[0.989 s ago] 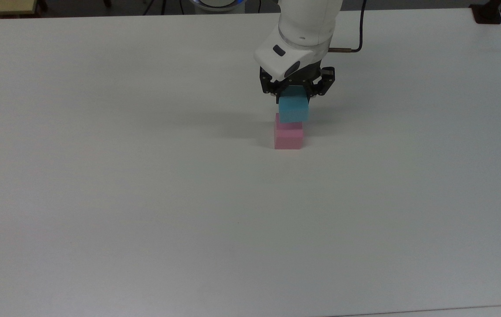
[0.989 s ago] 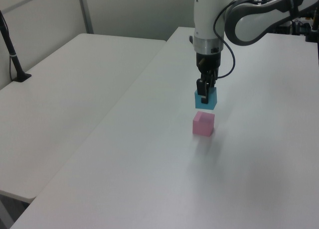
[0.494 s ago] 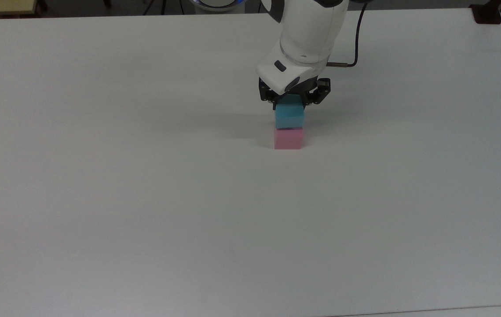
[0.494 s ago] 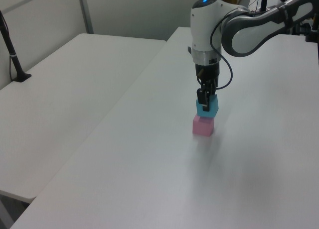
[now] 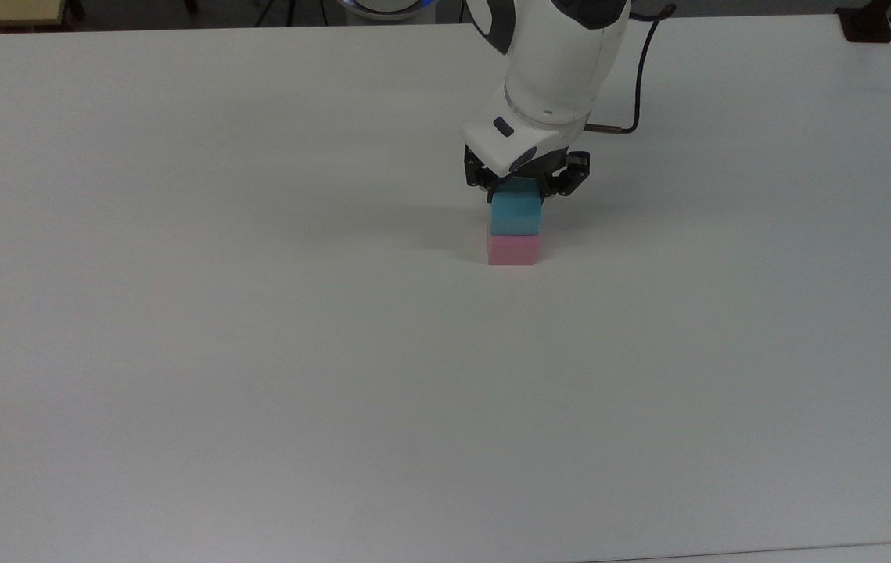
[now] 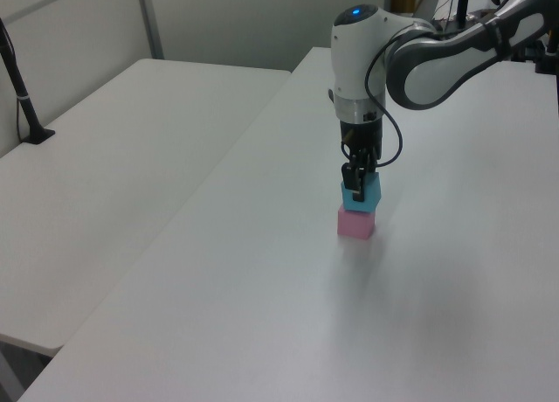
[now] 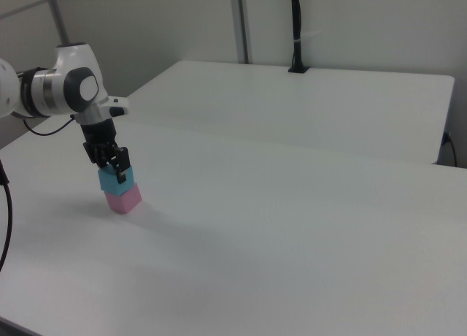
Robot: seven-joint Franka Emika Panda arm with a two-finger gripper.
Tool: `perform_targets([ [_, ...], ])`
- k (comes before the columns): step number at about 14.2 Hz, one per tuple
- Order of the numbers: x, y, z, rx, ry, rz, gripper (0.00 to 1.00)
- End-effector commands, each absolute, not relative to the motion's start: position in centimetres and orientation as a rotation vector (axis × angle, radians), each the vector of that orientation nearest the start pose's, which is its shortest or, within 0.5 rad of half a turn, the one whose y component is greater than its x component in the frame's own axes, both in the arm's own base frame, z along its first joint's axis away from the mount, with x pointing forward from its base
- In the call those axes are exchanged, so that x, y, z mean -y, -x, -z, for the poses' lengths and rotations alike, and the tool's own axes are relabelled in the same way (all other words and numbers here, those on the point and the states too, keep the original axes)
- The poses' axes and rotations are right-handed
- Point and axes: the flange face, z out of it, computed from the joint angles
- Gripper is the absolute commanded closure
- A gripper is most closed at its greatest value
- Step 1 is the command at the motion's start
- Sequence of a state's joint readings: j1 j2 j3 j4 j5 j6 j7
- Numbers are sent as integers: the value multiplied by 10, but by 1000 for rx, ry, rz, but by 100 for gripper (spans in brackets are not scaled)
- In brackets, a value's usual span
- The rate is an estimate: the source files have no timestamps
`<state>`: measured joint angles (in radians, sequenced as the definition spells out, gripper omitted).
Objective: Put blue cube on pink cube
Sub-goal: 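Lower the light-blue cube onto the pink cube's top face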
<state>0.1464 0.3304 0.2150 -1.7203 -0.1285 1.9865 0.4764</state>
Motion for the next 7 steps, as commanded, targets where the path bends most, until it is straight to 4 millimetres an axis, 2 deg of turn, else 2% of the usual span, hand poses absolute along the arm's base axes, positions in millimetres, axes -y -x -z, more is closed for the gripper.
perform_targets([
  [1, -213, -607, -390, -164, 3220, 4, 56],
  [3, -222, -603, -387, -135, 3229, 4, 53],
  [4, -222, -603, -386, -134, 3238, 6, 23],
  [5, -223, -603, -385, -147, 3242, 8, 6],
  [6, -223, -603, -382, -165, 3252, 11, 0],
  [7, -222, -604, -381, -185, 3268, 26, 0],
])
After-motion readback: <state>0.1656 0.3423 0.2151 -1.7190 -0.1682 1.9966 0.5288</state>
